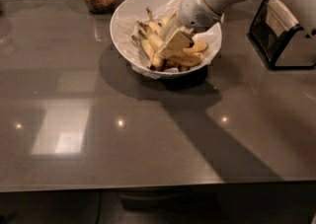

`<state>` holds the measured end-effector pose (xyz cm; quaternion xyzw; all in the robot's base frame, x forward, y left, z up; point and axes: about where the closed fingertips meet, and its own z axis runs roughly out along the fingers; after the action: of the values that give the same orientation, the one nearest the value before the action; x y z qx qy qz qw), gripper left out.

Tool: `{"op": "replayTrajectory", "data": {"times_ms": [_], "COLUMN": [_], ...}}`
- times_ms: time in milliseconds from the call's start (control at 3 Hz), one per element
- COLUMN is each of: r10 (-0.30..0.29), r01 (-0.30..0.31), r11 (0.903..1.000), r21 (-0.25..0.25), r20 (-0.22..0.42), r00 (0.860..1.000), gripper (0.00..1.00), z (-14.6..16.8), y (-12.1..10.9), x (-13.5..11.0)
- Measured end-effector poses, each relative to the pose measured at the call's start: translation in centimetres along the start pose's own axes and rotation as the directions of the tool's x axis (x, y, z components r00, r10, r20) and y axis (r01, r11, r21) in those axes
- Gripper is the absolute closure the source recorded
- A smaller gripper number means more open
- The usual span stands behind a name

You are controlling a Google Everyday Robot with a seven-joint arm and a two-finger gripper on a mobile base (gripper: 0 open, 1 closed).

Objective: Pick banana from white bowl

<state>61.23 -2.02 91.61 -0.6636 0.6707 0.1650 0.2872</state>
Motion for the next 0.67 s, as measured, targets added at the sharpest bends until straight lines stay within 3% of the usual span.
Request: {"op": "replayTrajectory", "data": {"times_ms": [667], "r10": [-0.026], "r01": [0.023], "r11": [0.9989], "r21": [-0.042], "r20": [-0.078], "r00": [0.997], "gripper": [0.5], "z": [0.73], "y": [0.98], "x": [-0.68]}}
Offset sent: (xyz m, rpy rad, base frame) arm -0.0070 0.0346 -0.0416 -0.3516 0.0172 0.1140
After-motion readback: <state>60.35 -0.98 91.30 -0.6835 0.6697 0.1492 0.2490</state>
